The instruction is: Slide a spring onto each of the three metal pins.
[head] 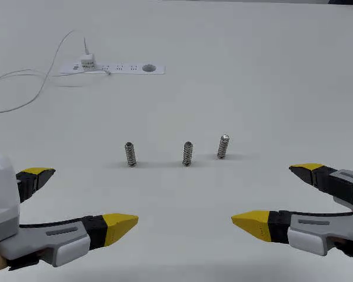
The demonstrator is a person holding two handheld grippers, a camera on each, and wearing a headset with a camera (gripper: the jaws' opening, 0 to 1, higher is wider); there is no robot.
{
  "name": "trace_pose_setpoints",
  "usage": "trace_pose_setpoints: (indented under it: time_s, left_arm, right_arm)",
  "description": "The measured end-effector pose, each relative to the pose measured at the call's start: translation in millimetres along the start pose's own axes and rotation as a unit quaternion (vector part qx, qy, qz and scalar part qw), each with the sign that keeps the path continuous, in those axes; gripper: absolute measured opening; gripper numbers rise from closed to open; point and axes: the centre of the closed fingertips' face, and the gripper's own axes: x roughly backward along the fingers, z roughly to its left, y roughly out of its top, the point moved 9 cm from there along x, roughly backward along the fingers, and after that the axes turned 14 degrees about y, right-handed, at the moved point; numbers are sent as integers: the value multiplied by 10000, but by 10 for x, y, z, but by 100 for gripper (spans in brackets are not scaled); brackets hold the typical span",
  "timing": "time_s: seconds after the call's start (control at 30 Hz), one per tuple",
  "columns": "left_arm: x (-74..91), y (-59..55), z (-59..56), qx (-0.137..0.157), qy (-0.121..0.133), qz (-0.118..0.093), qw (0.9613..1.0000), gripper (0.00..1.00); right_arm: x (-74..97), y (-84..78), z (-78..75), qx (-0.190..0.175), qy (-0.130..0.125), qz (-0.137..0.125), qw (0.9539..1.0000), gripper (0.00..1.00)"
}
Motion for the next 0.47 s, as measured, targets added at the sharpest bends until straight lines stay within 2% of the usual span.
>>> trace_pose_setpoints:
  time_s: [0.2,0.47]
  left_arm:
    - [4,26,19,-4,23,-63,10000,100]
    - [3,31,22,5,29,-42,10000,99]
  right_arm:
    - [9,-7,5,9,-3,-7,10000,89]
    - [12,-11,16,-7,-3,-29,10000,88]
